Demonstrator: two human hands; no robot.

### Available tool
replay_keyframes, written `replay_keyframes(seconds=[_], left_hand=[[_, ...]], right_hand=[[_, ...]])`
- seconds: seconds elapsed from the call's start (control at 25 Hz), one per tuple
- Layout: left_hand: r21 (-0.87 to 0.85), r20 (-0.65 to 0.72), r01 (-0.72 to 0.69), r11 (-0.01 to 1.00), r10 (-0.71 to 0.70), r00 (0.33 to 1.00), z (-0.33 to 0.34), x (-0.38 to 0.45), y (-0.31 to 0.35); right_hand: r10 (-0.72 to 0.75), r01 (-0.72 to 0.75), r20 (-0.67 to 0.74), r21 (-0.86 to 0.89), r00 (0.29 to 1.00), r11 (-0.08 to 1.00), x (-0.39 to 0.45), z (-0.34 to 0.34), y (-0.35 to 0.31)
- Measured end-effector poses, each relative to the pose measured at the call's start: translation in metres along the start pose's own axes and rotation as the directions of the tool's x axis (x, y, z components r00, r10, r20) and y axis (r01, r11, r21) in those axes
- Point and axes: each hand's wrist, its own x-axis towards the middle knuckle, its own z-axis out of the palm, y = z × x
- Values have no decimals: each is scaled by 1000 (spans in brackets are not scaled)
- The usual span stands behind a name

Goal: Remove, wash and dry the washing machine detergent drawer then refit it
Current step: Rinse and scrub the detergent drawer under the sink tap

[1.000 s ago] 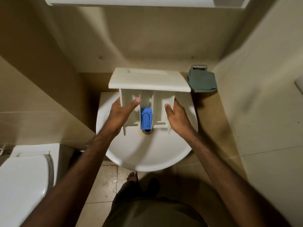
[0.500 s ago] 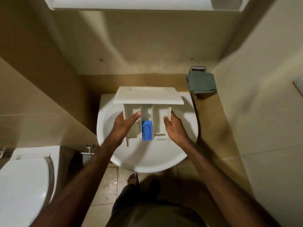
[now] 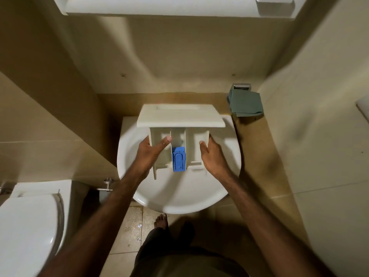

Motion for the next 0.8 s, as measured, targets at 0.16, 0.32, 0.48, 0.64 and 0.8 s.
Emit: replay_keyframes(seconds=[0.16, 0.32, 0.48, 0.64, 0.8], left_hand=[[-2, 37, 48, 999, -47, 998, 1, -7, -7], [-21, 26, -98, 995, 98, 995, -2, 9, 43], [-52, 47, -202, 978, 204, 978, -8, 15, 68], [22, 55, -18, 1000, 17, 998, -10, 6, 19], [12, 99, 26, 1000, -27, 995, -8, -1, 7]], right_hand=[[24, -22, 56, -34, 998, 999, -3, 2, 8], [-95, 95, -72, -8, 993, 995, 20, -22, -33], [-141, 151, -143, 59, 980, 987, 20, -28, -53], [-28, 29, -37, 19, 999, 999, -2, -1, -15], [-1, 1, 35, 2, 999, 1000, -5, 1, -2]])
